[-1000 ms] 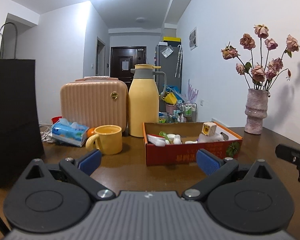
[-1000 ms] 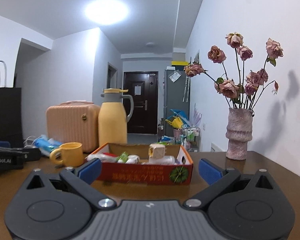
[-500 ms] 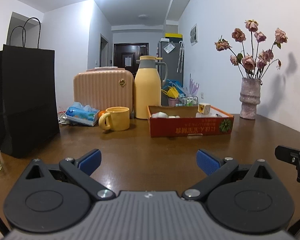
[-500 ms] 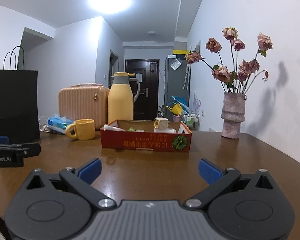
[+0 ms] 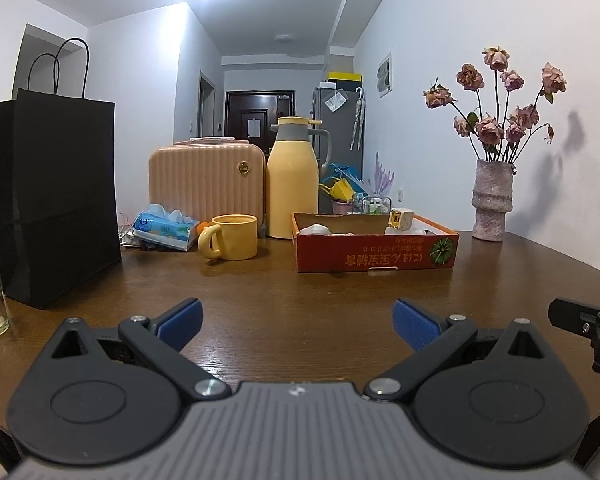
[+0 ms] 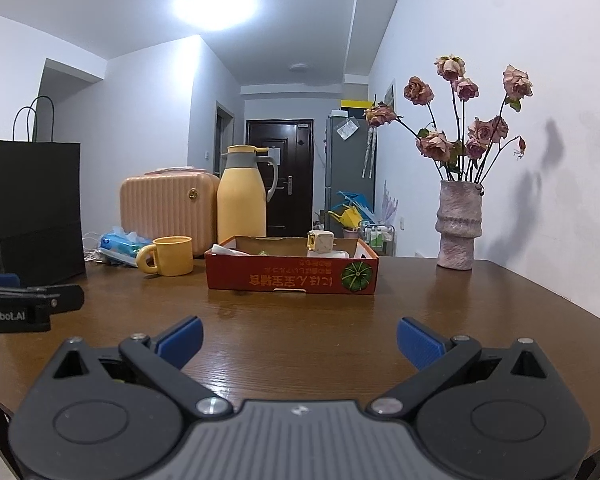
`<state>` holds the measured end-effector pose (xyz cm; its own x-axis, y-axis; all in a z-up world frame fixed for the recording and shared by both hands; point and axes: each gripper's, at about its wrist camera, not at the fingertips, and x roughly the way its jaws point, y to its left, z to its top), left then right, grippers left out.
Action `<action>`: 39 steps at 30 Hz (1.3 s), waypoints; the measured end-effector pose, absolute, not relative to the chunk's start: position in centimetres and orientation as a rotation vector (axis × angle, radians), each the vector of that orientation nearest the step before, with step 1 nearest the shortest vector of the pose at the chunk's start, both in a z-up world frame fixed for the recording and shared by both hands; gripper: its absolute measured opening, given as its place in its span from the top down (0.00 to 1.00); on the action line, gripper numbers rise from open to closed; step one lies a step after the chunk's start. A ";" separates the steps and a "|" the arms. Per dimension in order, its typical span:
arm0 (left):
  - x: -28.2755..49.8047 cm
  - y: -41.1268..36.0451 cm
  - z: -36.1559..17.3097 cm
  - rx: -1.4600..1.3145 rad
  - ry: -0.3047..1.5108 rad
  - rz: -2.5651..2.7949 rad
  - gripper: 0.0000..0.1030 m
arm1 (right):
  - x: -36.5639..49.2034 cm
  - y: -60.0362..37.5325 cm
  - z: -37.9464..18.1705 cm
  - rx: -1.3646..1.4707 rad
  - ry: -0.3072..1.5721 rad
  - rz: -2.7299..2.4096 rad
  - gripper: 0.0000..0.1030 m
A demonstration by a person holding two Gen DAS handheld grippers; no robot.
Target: Organize rigid objects
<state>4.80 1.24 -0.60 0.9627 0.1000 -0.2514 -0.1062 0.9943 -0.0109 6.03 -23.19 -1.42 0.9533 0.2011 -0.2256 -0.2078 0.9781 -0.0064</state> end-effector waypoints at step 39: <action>5.7 1.3 -0.9 -0.025 0.271 0.098 0.00 | 7.2 -23.2 -1.9 -0.022 0.255 0.217 0.00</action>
<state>5.69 1.33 -0.93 0.9588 0.0930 -0.2682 -0.0999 0.9949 -0.0120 7.21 -23.22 -1.86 0.9444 0.2103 -0.2529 -0.2159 0.9764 0.0055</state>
